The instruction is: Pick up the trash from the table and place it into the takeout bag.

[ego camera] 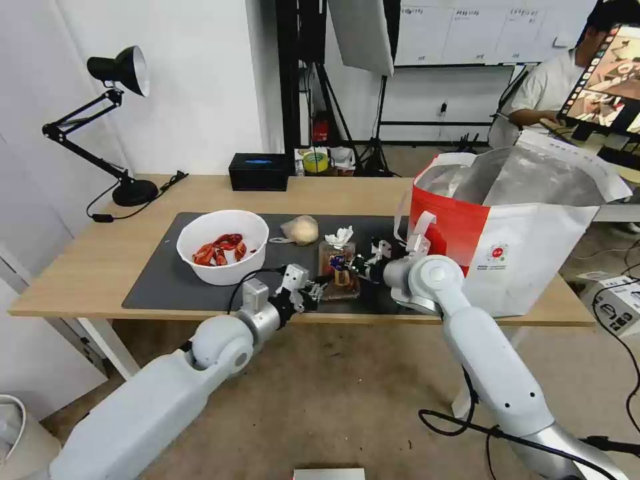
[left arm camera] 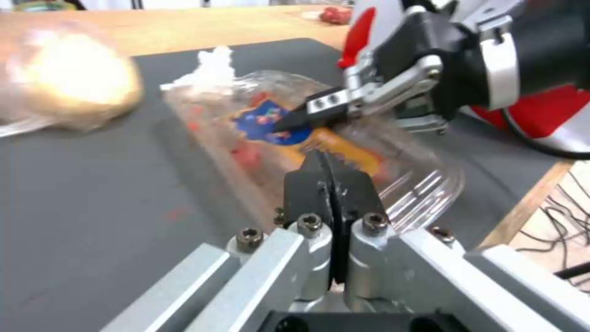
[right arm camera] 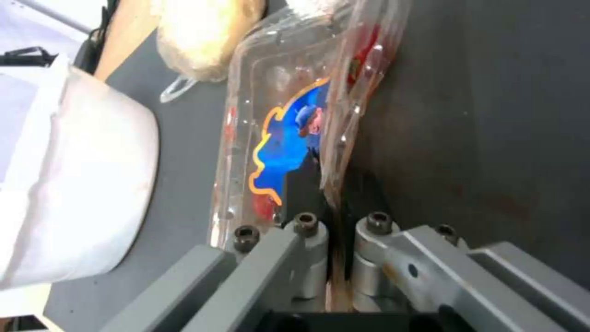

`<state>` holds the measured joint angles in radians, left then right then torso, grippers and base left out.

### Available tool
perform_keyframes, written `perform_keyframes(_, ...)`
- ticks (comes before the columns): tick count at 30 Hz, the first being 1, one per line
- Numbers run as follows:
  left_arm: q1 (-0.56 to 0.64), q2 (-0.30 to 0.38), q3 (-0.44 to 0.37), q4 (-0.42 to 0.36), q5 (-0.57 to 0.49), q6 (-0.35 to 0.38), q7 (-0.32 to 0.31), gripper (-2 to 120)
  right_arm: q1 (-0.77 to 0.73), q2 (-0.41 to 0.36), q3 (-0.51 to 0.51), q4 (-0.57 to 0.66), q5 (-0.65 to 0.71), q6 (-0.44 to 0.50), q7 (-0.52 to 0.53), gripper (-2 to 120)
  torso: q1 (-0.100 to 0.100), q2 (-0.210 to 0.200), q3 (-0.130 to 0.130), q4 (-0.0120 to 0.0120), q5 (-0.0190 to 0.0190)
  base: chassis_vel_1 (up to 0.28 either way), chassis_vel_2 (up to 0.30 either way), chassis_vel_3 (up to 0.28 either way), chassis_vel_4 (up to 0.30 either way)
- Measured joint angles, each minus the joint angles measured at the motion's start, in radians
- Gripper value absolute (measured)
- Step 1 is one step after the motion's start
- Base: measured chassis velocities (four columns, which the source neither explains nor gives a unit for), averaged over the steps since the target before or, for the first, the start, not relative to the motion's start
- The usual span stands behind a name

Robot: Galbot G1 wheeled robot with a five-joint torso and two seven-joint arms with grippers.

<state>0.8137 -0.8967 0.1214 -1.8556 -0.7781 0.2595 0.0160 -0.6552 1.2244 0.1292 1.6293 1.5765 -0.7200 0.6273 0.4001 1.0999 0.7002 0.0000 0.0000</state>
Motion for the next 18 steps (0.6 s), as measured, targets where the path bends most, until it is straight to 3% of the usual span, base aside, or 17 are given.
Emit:
perform_keyframes(5, 0.080, 0.029, -0.090, -0.047, -0.002, -0.003, 0.002, 0, -0.010, -0.002, 0.000, 0.028, -0.038, 0.005, -0.047, 0, 0.000, 0.000, 0.000, 0.0003, 0.0000, 0.000, 0.000, 0.000, 0.000)
perform_keyframes(8, 0.229, 0.058, -0.224, -0.119, 0.007, -0.017, 0.007, 0, -0.040, -0.013, 0.008, 0.083, -0.074, 0.029, -0.110, 0, 0.000, 0.000, 0.000, 0.0005, -0.0001, 0.000, 0.000, 0.000, 0.000)
perform_keyframes(12, 0.292, 0.066, -0.273, -0.148, 0.016, -0.035, 0.008, 3, -0.053, -0.021, 0.015, 0.113, -0.080, 0.040, -0.129, 0, 0.000, 0.000, 0.000, 0.0003, -0.0001, 0.000, 0.000, 0.000, 0.000)
perform_keyframes(15, 0.350, 0.065, -0.325, -0.181, 0.019, -0.045, 0.006, 20, -0.070, -0.033, 0.029, 0.170, -0.084, 0.056, -0.158, 0, 0.000, 0.000, 0.000, 0.0001, 0.0000, 0.000, 0.000, 0.000, 0.000)
perform_keyframes(18, 0.370, 0.064, -0.343, -0.193, 0.019, -0.046, 0.005, 28, -0.074, -0.040, 0.036, 0.200, -0.087, 0.065, -0.170, 0, 0.000, 0.000, 0.000, 0.0000, 0.0000, 0.000, 0.000, 0.000, 0.000)
